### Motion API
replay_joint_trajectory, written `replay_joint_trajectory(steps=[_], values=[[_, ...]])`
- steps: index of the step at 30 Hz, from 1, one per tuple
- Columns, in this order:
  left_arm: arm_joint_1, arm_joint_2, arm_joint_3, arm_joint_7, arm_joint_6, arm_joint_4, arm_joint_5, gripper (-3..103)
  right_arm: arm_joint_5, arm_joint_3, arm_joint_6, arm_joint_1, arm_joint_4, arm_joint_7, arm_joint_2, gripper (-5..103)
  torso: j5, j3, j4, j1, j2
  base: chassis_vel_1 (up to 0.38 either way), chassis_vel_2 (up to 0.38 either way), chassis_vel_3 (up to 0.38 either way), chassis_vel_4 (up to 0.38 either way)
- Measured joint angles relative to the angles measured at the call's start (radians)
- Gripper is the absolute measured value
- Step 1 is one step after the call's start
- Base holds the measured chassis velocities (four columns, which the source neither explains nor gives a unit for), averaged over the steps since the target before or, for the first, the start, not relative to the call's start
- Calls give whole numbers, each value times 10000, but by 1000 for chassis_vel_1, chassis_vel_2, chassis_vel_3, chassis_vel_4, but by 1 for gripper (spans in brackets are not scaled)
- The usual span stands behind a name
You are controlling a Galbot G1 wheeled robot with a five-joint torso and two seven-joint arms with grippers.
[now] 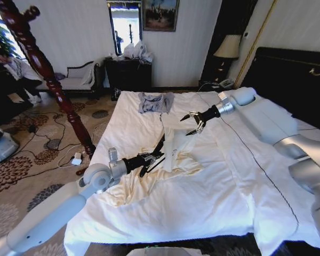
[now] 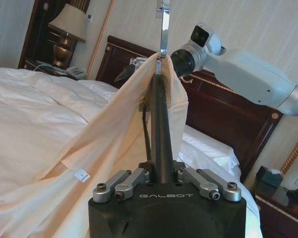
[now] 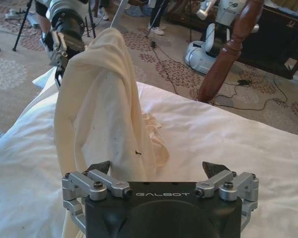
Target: Pick up the clothes from the bed and hang them on the clothes hanger.
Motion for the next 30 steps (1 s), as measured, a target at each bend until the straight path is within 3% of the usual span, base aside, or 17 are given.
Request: replay_joint_trajectory(steps=[3,5,7,14,20,23,30], values=[[58,97,-60,0,-1,-69,17,18,26,-21,190,-107,185,12,-117,96,1,0,-2,0,0,0,0,0,0],[109,165,-113,-4,-4,-127,19,18,45,-36,308,-205,335,20,-205,86,2,-2,-3,-1,0,0,0,0,0],[139,196,-133,-12,-5,-166,20,18,50,-58,380,-266,438,25,-262,86,3,-1,-2,-1,0,0,0,0,0],[189,254,-182,-35,-6,-317,17,18,52,-163,758,-418,668,42,-325,53,1,-1,-2,-1,0,0,0,0,0],[191,272,-193,-35,-16,-314,29,18,56,-225,970,-459,766,47,-316,37,1,-1,-1,-1,0,0,0,0,0],[232,271,-248,-29,-28,-254,59,18,64,-236,1179,-529,790,47,-325,24,1,-1,0,0,0,0,0,0,0],[241,212,-290,-2,-40,-150,106,18,174,-90,1329,-720,811,64,-391,24,1,-1,-2,-1,0,0,0,0,0]])
